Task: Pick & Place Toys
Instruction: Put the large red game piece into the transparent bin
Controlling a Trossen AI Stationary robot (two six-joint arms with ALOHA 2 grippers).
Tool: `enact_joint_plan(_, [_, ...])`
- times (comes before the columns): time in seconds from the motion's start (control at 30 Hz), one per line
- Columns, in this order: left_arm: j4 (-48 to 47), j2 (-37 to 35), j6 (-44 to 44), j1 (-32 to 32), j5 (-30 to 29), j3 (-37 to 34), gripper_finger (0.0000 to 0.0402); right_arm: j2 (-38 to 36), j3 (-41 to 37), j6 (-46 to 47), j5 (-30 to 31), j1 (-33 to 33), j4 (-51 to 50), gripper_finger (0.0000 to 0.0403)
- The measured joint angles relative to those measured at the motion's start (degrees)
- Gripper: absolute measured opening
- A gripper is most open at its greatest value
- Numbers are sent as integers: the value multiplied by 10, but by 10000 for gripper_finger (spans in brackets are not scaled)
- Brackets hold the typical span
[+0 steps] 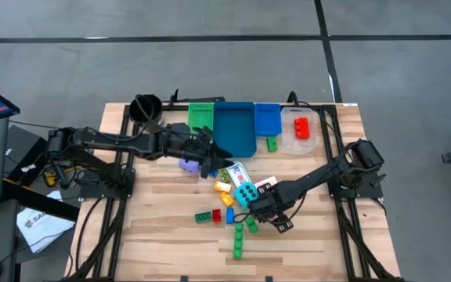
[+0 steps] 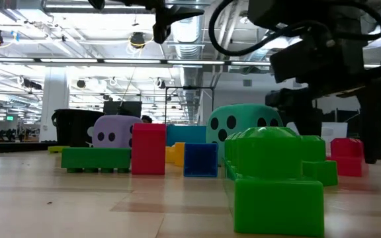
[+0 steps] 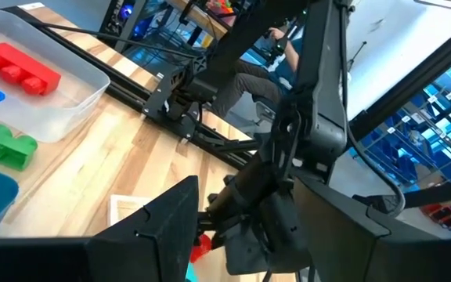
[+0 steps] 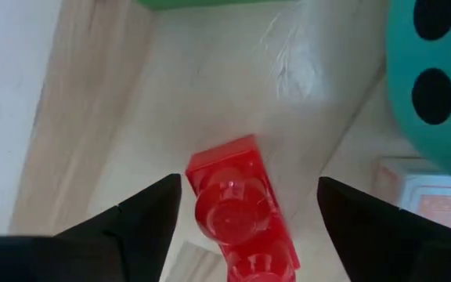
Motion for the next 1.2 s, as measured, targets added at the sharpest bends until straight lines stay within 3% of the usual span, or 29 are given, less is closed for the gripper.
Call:
enact_joint_plan(0.17, [0,0,0,-2,0,0,207,0,0,0,6,0,5,240])
enact_joint_plan(0.47, [0,0,0,-2,0,0,204,-2,1,16,6,-3,23,109])
enact_joint_plan(0.87, [-1,0,0,0,0,0,204,-13,-1,161,2,-44,30,109])
enact_joint_plan(1.03, [-11,0,41,9,0,0,204,-74,-1,213,4,-35,28,109])
enact_joint_plan(1.2, [-29,0,63,30,0,0,204,-173,-1,320,74,-20,27,109])
